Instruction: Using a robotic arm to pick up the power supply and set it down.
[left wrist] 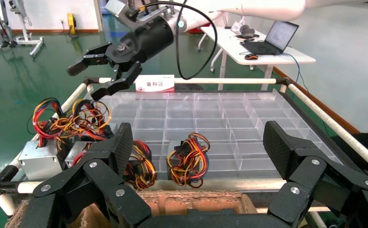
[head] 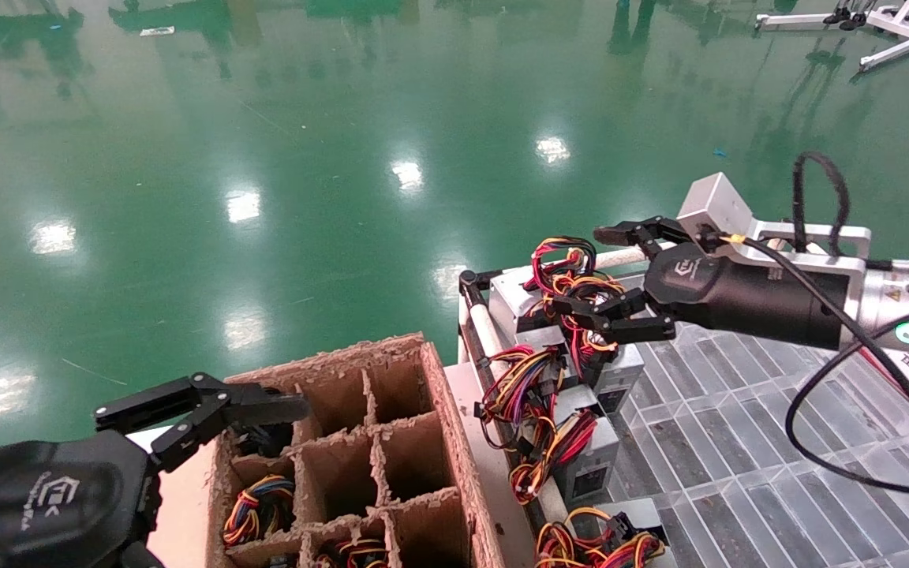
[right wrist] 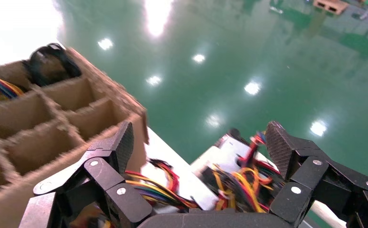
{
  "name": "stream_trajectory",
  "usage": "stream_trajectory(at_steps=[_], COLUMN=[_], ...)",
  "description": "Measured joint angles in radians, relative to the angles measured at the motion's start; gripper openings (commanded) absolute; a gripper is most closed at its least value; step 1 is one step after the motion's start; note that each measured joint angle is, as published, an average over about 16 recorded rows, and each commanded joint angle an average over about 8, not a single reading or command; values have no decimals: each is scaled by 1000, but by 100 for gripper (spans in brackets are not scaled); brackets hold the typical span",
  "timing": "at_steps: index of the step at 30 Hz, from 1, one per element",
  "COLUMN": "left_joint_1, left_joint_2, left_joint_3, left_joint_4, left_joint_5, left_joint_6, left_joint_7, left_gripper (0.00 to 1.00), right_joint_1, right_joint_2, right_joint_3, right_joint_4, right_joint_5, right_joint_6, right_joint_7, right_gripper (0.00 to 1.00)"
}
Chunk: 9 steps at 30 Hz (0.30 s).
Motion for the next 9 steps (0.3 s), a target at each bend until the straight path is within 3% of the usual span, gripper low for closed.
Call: stream_trajectory(at_steps=[9], left_joint_1=[0], left_joint_2=[0], left_joint_3=[0], left_joint_4=[0], left_joint_5=[0], left_joint_6=[0], left_joint_7=[0], left_gripper=[100], right_joint_1=[-80], right_joint_2=[40], right_joint_3=[50], right_joint_4=[123], right_joint_5=[41], right_joint_6=[-22], right_joint_7=[56], right_gripper=[100])
